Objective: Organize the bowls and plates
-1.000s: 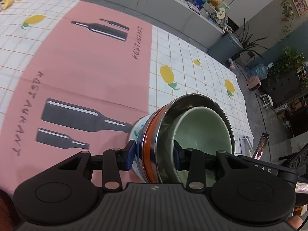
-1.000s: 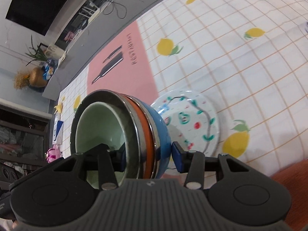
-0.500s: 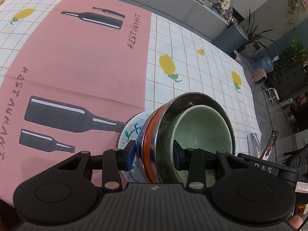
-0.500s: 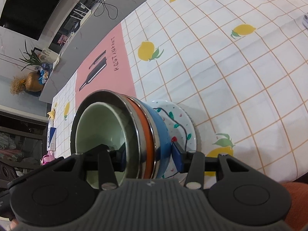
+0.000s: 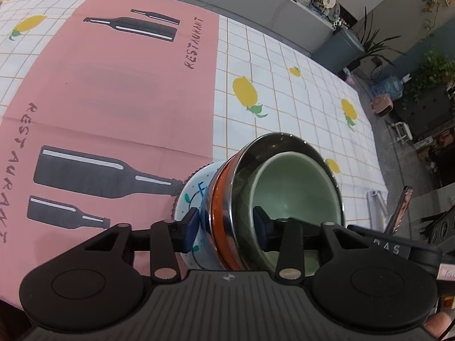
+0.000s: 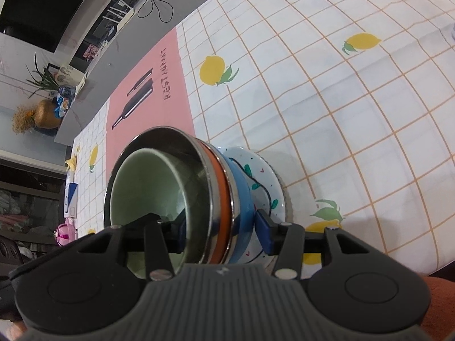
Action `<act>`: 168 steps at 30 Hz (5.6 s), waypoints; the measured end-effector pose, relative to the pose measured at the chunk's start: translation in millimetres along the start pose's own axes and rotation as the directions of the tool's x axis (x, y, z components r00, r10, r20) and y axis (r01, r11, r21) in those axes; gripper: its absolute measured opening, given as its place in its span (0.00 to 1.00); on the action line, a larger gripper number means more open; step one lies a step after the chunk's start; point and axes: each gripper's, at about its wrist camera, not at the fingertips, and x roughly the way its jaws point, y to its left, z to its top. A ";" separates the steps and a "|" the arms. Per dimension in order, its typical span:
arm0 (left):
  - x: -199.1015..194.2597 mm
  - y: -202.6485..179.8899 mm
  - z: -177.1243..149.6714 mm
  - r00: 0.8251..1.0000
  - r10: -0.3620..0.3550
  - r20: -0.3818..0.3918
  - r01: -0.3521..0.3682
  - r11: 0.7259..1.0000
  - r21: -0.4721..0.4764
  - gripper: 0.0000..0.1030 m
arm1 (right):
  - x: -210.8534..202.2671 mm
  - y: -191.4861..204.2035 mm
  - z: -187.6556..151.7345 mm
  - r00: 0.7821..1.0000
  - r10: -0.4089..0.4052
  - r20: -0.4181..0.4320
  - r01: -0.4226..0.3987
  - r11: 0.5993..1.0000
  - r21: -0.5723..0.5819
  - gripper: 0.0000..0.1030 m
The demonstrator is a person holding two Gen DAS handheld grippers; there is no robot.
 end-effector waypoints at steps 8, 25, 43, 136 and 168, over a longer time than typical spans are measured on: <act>-5.8 -1.6 1.1 1.000 0.003 0.027 -0.004 1.000 0.021 0.65 | -5.2 12.3 -0.7 0.997 -0.074 0.032 0.076 0.995 -0.065 0.65; -75.1 -0.6 0.2 0.987 0.075 0.144 -0.094 0.986 0.135 0.66 | -40.1 62.2 -22.9 0.961 -0.213 0.179 0.250 0.943 -0.219 0.76; -190.2 -24.2 -66.5 0.722 0.128 0.680 -0.452 0.831 0.324 0.66 | -122.2 153.6 -110.1 0.827 -0.097 0.553 0.372 0.833 -0.409 0.85; -127.1 29.7 -92.6 0.753 0.344 0.561 -0.540 0.810 0.228 0.86 | -39.1 135.5 -171.6 0.839 -0.139 0.526 0.425 0.772 -0.473 0.93; -129.9 28.9 -93.1 0.755 0.345 0.558 -0.538 0.812 0.226 0.86 | -36.5 133.9 -175.8 0.844 -0.148 0.516 0.423 0.774 -0.471 0.93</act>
